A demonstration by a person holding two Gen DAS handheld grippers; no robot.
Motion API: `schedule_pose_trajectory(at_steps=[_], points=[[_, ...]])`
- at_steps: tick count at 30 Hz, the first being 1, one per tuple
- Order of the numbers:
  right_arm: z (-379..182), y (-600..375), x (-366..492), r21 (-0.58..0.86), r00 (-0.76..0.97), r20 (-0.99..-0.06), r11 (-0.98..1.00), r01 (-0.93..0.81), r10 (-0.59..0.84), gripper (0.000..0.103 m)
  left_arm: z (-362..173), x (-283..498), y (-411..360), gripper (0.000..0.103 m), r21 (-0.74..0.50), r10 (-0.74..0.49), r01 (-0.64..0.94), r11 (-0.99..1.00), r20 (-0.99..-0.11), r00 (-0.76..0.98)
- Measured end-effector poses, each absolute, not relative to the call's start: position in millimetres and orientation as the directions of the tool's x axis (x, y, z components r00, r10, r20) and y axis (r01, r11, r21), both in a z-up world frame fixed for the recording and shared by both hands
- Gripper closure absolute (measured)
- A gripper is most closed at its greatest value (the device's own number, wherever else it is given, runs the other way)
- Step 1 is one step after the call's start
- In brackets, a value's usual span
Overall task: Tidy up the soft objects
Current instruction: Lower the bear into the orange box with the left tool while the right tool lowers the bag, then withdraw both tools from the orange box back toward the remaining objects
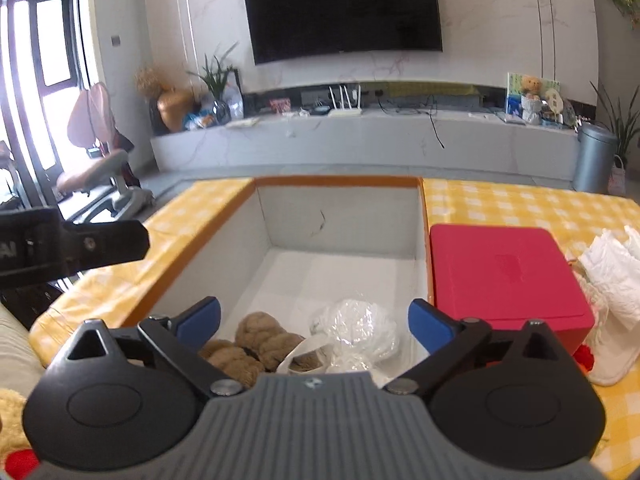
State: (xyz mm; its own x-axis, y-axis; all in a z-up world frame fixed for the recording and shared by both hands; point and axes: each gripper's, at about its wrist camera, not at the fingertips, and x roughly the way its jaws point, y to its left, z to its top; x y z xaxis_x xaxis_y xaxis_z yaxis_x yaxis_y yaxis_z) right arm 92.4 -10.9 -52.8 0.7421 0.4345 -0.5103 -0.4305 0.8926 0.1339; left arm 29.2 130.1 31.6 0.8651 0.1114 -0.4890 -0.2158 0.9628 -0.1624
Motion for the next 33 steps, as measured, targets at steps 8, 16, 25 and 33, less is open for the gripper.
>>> schedule_pose_trajectory(at_steps=[8,16,25,33], points=[[-30,-47,78,0.196,0.776,-0.444,0.894,-0.403,0.447,0.003,43,25,103,0.010,-0.138,0.091,-0.176,0.975,-0.472,0.877],[-13,-95,58,0.151,0.792,-0.489,0.929,-0.337,0.366,0.003,72,5,64,0.010,-0.112,0.110,-0.170,0.979,-0.411,0.905],[10,-181,40,0.096,0.860,-0.465,0.977,-0.189,0.212,0.003,91,0,4,0.010,-0.049,0.116,-0.145,0.988,-0.373,0.920],[-6,-260,43,0.088,0.844,-0.535,0.996,0.018,0.032,0.003,76,25,-58,0.011,-0.058,0.021,-0.051,0.997,-0.431,0.902]])
